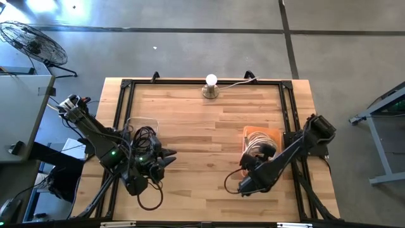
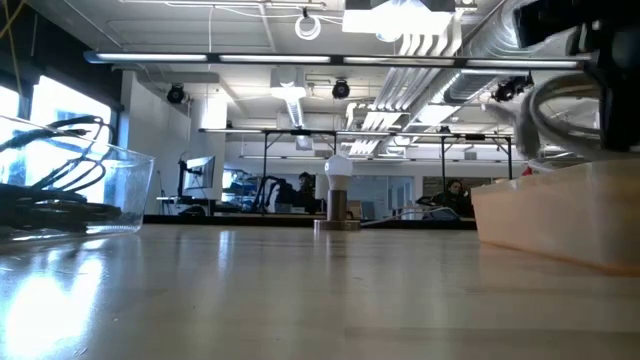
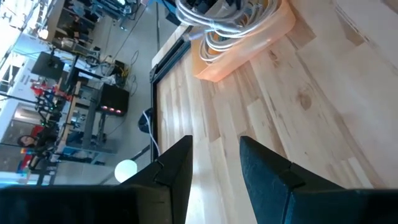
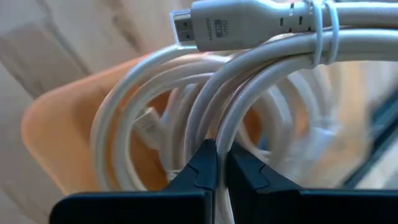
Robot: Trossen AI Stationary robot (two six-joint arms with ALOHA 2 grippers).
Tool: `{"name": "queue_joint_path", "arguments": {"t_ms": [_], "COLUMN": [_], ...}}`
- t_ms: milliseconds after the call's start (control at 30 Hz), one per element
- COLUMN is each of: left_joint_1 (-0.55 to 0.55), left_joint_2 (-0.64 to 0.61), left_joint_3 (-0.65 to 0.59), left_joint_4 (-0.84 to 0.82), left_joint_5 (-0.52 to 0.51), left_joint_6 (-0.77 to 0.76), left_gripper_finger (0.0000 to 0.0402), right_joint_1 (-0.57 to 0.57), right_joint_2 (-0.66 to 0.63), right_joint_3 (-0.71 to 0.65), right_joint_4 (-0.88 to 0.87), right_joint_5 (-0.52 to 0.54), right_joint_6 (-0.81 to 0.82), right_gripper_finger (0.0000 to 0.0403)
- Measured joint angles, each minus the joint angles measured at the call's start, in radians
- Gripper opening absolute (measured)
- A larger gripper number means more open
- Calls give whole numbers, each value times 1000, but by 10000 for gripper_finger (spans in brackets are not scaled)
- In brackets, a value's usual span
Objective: Pick & Place USB Port
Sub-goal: Put the brown HDMI cable into the orange bin
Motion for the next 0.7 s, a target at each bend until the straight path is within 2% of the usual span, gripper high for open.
{"name": "queue_joint_path", "arguments": {"t_ms": [333,467,700], "left_joint_1": [0,0,0], "left_joint_2": [0,0,0], "left_joint_3": [0,0,0], "left_joint_4": [-14,-14,-14], "left_joint_5": [20,29,43], "left_joint_6": [-34,-46,-54], "left_gripper_finger": [128,128,128], "right_joint_1": [-45,-52,-50], "right_joint_2": [-4,-5,-2], "right_joint_3": [-195,-239,-240], "right_joint_4": [261,265,260], "right_joint_5": [-232,-236,-220], "right_joint_6": [-91,-94,-110], "right_gripper_finger": [8,23,66]}}
